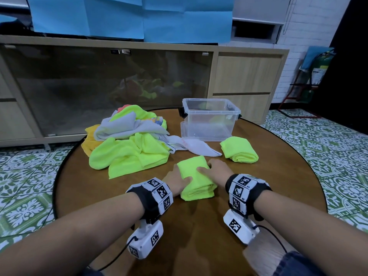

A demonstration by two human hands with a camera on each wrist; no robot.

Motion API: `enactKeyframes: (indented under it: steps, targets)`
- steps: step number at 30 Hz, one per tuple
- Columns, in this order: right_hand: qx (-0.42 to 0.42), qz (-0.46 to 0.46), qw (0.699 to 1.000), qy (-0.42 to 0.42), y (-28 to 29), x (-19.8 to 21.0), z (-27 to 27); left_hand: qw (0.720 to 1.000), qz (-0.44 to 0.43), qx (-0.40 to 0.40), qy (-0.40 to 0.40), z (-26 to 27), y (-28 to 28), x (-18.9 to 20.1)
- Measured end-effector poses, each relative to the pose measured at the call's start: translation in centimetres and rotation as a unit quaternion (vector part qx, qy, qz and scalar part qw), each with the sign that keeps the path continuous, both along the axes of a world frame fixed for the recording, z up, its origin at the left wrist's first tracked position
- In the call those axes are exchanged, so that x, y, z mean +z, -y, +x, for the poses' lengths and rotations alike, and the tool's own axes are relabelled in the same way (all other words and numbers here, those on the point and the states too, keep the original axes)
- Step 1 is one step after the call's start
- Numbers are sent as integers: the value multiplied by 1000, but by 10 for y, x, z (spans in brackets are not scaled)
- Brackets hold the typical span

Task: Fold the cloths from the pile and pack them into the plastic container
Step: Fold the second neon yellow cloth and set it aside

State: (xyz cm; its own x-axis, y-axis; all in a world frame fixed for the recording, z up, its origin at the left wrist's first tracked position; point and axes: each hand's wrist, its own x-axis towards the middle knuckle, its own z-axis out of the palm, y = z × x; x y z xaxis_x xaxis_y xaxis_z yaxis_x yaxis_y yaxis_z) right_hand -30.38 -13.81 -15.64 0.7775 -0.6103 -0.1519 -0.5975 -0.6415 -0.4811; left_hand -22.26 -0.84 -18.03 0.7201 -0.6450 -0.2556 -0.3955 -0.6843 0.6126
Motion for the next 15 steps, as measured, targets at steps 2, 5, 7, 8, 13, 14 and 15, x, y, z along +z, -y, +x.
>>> enactKeyframes:
  steps: [2, 5, 7, 8, 13, 14, 15]
  targets:
    - [2, 47, 999, 0, 1, 0, 1, 1000, -21, 14, -19, 4, 1, 1]
    - [-3, 100, 995, 4, 8, 0, 2, 990, -81, 55, -98, 6, 8, 10]
    - [-5, 130, 990, 50, 11, 1, 3, 975, -112, 90, -171, 6, 13, 22]
    - [-7, 143, 987, 78, 14, 3, 4, 969, -113, 101, -197, 7, 15, 27]
    - [-40, 212, 958, 188, 13, 18, 11, 966, -138, 130, -178, 26, 36, 38]
    - [-43, 227, 951, 208, 12, 21, 12, 963, -149, 129, -184, 31, 40, 36]
    - [-48, 238, 946, 214, 11, 23, 13, 960, -158, 123, -195, 35, 43, 35]
